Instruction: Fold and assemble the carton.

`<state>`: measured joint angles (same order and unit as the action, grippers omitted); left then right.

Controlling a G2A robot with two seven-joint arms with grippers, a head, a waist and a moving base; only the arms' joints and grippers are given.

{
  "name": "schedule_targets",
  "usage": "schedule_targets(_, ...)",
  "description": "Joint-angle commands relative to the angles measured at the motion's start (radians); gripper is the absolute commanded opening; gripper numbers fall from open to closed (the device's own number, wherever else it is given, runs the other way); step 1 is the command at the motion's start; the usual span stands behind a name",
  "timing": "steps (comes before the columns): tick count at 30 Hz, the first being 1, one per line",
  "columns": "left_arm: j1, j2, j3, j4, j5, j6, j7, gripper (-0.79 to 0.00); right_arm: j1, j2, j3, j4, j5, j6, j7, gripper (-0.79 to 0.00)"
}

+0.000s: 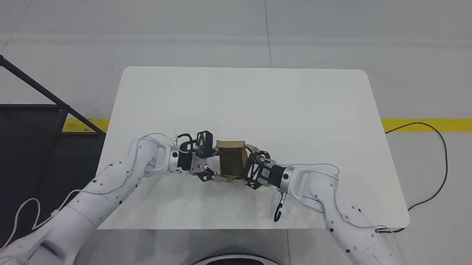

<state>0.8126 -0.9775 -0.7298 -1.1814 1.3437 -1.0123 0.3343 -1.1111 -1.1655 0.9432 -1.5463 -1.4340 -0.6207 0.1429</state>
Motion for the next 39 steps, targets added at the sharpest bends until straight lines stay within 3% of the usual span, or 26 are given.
schedule_targets(1,-0.001,0.001,-0.001,0.001,-0.002,0.000,-0.002,-0.191,-0.004,0.001,0.005,-0.002,-0.002,-0.003,-0.001,0.000)
schedule_targets(7,-0.001,0.003,-0.007,-0.001,-0.005,0.000,-0.002,-0.215,-0.022,0.009,0.023,-0.010,-0.015,-0.026,-0.008,0.000)
schedule_targets(11,-0.006,0.007,-0.005,-0.011,0.014,0.000,-0.006,-0.256,-0.028,0.016,0.034,-0.019,-0.013,-0.095,-0.028,0.000)
schedule_targets(19,-0.042,0.023,0.038,-0.024,0.072,0.000,0.027,-0.240,-0.046,0.030,0.062,-0.032,-0.026,-0.166,-0.044,0.000)
schedule_targets(34,-0.185,0.070,0.256,-0.006,0.135,0.000,0.168,-0.237,-0.023,0.030,0.056,-0.015,-0.020,-0.177,-0.009,0.000)
schedule_targets(39,-0.247,0.077,0.347,0.006,0.119,0.000,0.195,-0.175,-0.013,0.030,0.048,-0.017,-0.016,-0.195,0.018,0.000)
